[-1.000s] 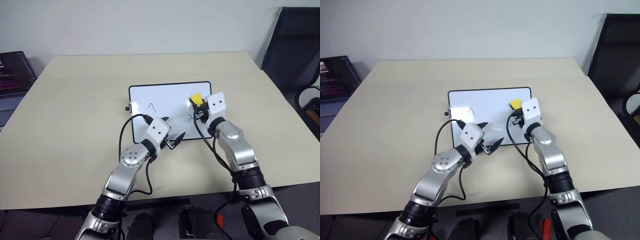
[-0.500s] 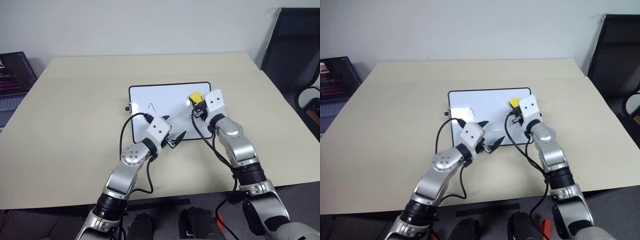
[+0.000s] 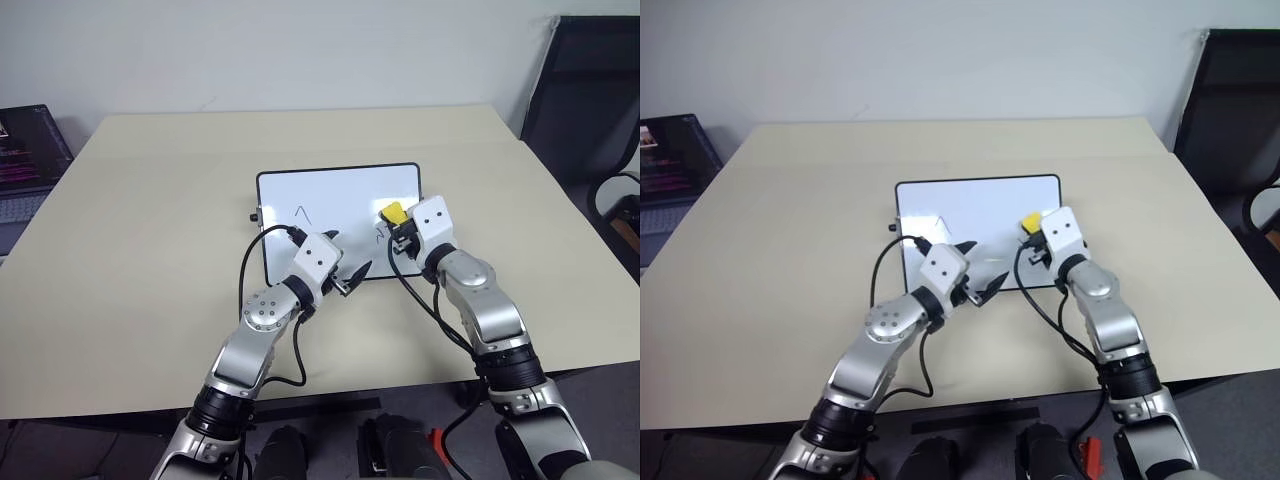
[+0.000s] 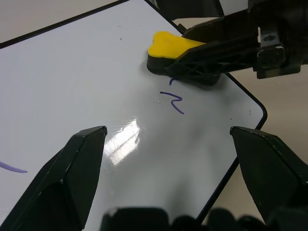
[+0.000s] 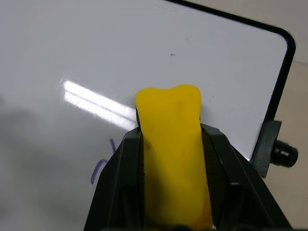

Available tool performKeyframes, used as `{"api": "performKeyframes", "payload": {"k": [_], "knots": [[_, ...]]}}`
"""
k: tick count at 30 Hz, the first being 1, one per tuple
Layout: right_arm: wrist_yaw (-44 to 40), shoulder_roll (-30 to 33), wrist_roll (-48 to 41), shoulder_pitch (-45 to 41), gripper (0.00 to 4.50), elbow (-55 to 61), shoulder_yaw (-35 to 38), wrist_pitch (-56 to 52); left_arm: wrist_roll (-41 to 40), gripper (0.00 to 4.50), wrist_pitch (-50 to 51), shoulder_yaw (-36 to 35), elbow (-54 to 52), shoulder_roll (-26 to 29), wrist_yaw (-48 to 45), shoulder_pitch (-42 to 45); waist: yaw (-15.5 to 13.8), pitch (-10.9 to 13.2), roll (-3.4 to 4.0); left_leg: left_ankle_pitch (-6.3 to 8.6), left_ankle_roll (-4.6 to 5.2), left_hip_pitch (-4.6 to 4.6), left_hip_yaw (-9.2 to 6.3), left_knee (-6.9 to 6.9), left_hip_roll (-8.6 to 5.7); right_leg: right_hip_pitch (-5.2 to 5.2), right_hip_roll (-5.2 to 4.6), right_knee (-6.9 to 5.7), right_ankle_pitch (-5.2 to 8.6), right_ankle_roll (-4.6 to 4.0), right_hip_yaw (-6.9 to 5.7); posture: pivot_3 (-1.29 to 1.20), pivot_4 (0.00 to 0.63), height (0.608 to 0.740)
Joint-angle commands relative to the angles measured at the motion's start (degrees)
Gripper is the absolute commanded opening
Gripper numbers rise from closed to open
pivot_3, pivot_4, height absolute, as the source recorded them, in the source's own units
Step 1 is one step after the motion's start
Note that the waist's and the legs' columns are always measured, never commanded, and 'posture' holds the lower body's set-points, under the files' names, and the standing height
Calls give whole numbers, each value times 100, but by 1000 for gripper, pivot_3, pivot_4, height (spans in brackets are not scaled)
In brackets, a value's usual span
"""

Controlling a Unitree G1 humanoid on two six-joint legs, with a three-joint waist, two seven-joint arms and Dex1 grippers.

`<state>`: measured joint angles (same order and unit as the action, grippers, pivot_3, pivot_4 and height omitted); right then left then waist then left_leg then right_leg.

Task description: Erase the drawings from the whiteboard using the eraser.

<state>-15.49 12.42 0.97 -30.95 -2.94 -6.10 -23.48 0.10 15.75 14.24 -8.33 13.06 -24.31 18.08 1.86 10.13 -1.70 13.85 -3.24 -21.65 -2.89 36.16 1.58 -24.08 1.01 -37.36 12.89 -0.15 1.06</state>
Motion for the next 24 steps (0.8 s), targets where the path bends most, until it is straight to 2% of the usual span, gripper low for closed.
{"api": "performKeyframes", "payload": {"k": [1,6,11,20,24], "knots": [[185,-43,34,-327,1222,-77,177,464,23,4500,-139,-49,-34,-45,32,100,-4,0,0,0,0,2,-1,0,0,-2,0,0,0,0,0,0,150,740],[213,-106,80,-551,1222,-453,77,711,23,4500,-160,-60,-11,-38,29,113,-4,0,0,0,0,-3,-1,-6,1,-8,0,13,0,0,0,0,150,740],[9,-96,169,-469,1222,-674,-125,513,35,4500,-138,-77,-59,-30,66,80,-7,0,0,0,0,-7,-4,-6,1,-8,-2,18,0,0,1,0,150,740],[-144,195,232,48,1222,-135,-71,89,38,4500,-112,-67,-95,-50,100,63,-7,-1,-1,0,1,3,-2,-1,0,2,-2,5,-1,1,0,0,150,740],[-86,136,89,67,1222,2,117,184,26,4500,-164,-40,4,-69,82,135,-8,-1,-1,0,1,8,-2,-1,0,2,-2,5,-1,1,-1,0,150,740]]}}
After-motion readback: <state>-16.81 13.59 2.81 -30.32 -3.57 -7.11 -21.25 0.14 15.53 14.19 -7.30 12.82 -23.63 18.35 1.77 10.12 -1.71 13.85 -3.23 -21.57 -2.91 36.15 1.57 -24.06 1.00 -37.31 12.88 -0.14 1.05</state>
